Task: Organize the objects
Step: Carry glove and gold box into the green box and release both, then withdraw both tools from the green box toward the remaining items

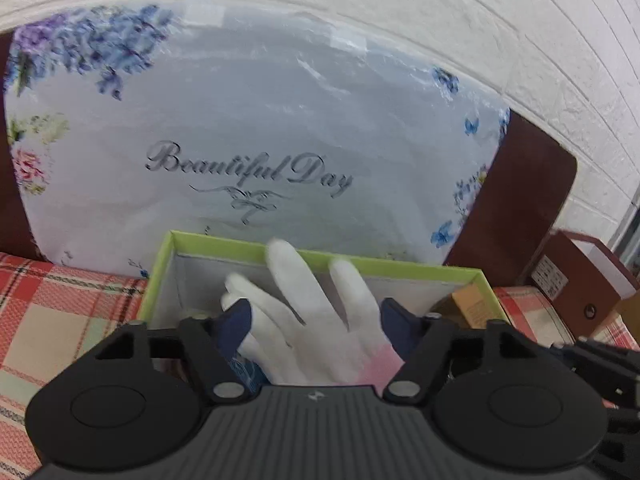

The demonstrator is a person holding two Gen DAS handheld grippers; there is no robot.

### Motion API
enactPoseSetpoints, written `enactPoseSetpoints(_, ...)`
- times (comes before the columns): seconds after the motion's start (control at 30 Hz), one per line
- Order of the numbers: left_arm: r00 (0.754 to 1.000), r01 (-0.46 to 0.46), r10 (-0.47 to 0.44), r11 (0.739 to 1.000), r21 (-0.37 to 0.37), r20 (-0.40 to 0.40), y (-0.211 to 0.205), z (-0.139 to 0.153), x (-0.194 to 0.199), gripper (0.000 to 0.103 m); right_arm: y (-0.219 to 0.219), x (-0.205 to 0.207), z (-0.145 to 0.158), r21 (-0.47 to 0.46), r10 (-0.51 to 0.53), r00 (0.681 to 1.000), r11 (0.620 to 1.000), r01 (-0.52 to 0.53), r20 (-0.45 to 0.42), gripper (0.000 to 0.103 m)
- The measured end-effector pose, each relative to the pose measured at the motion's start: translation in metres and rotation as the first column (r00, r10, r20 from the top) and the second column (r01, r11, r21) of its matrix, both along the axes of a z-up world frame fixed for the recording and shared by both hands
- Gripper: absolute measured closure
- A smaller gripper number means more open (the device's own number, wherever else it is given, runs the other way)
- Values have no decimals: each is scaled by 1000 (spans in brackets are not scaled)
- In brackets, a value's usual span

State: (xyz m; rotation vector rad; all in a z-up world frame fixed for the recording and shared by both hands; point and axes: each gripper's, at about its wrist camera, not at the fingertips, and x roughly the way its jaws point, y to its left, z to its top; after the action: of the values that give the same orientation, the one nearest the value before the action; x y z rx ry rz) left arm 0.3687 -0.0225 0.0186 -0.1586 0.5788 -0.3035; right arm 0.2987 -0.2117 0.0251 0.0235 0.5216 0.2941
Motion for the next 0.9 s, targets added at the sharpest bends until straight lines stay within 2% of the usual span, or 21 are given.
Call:
enactPoseSetpoints(0.07, 998, -28, 28, 1000, 3, 58, 8, 9, -6, 23, 3, 6, -6, 4, 5, 1000, 1000, -5, -12, 73)
enactPoseSetpoints(0.13, 996, -40, 38, 999, 14, 78, 14, 15, -10, 23, 6, 11, -11, 9, 8, 1000, 1000, -8, -21, 73)
enactPoseSetpoints(0.4, 996, -59, 56, 998, 29, 76, 23, 18, -21, 21, 27, 24, -16, 6, 32, 999, 999, -32, -24, 71)
enactPoseSetpoints(0.47, 996, -53, 50, 998, 38, 68, 23, 15, -25, 21, 33, 26, -19, -40, 31, 999, 999, -32, -22, 41)
enactPoseSetpoints(0.53, 997, -46, 43, 997, 55, 66, 23, 14, -32, 21, 37, 20, -20, -115, 4, 1000, 993, -2, 9, 38)
enactPoseSetpoints(0.6, 997, -46, 41, 996, 72, 64, 24, 16, -42, 21, 34, 9, -17, -143, -5, 999, 990, 10, 38, 28)
enactPoseSetpoints(0.63, 997, -46, 41, 996, 77, 63, 25, 18, -49, 21, 32, 3, -14, -138, -7, 999, 990, 14, 47, 14)
enactPoseSetpoints(0.67, 997, -46, 41, 996, 79, 64, 26, 20, -56, 21, 28, -5, -9, -126, -11, 998, 992, 18, 60, 4)
enactPoseSetpoints(0.77, 997, -49, 45, 996, 80, 61, 28, 27, -83, 21, 18, -32, 3, -97, -18, 996, 995, 27, 91, 0)
enactPoseSetpoints(0.9, 998, -48, 45, 997, 60, 51, 29, 30, -122, 18, 9, -71, 14, -91, -31, 994, 995, 41, 106, 0)
